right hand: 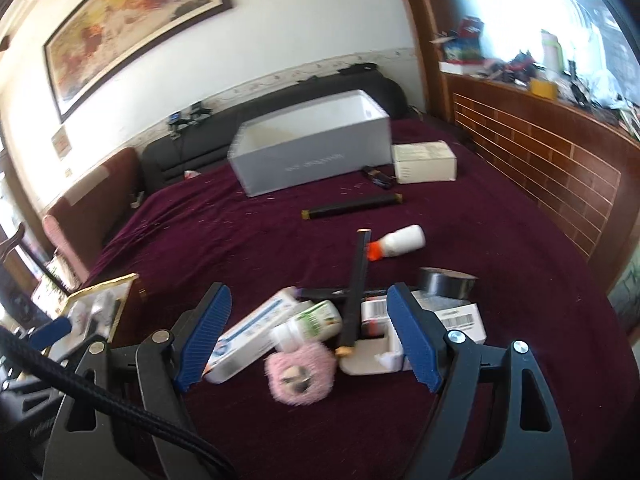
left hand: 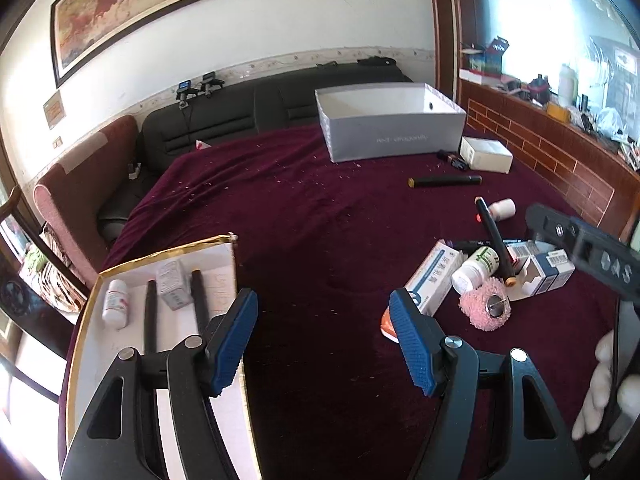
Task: Organize objects
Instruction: 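Move both grippers back toward the pile of items, then grasp the white-and-orange ointment box with the left gripper and lift it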
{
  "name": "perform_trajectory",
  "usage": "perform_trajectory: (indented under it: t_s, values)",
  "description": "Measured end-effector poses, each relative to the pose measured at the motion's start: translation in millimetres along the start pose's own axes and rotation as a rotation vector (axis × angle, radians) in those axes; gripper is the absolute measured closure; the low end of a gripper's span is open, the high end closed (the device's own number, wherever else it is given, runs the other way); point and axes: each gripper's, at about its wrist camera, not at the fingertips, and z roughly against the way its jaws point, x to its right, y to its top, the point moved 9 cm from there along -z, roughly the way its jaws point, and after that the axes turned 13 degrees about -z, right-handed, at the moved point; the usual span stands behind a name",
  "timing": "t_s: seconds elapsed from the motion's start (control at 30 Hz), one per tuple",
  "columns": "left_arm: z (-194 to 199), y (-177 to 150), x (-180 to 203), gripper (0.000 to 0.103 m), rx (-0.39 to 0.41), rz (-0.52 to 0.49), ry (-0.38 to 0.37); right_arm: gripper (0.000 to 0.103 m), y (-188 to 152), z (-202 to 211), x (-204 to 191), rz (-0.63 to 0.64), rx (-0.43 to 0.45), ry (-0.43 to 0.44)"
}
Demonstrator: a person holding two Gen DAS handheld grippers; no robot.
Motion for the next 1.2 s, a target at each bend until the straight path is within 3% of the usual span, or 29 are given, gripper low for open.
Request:
perform_trajectory:
  t_s: [0.23, 0.37, 0.47, 0.63, 0.8, 0.9, 1.2]
  values:
    - [-28.7, -0.9, 19.8, 0.041, -0.059, -0.019, -0.051, 0.023, 23.0, -29.4, 26.8, -0.057, 0.017, -0.038]
    - [-51.3, -4.2, 19.4, 0.041, -0.118, 0.043, -0.133, 0.023, 23.0, -35.1, 48.8, -0.125, 0.036, -0.053]
    - [-66.7, -1.3, 12.0, 0.041, -0.13, 0.049, -0.126, 0.023, 21.7, -41.1, 64.5, -0.161, 0.013, -0.071]
    - [-93.7, 3.5, 20.2, 0.041, -0.168, -0.033, -0.099, 0.023, 26.9, -33.5, 72.1, -0.179, 0.028, -0.084]
    - [-94.2, 9.5, 55.1, 0.041, -0.123, -0.085, -0.212, 0.023, 30.1, -26.6, 67.4, -0.141, 0.066, -0.098]
    - [-90.8, 11.0, 75.4, 0.041, -0.092, -0.171, -0.26, 0.023, 29.0, -28.0, 62.6, -0.119, 0.064, -0.097]
    - [-109.4, 7.7, 104.1, 0.041, -0.14, -0.283, -0.278, 0.023, 25.7, -30.2, 63.5, -0.119, 0.059, -0.105]
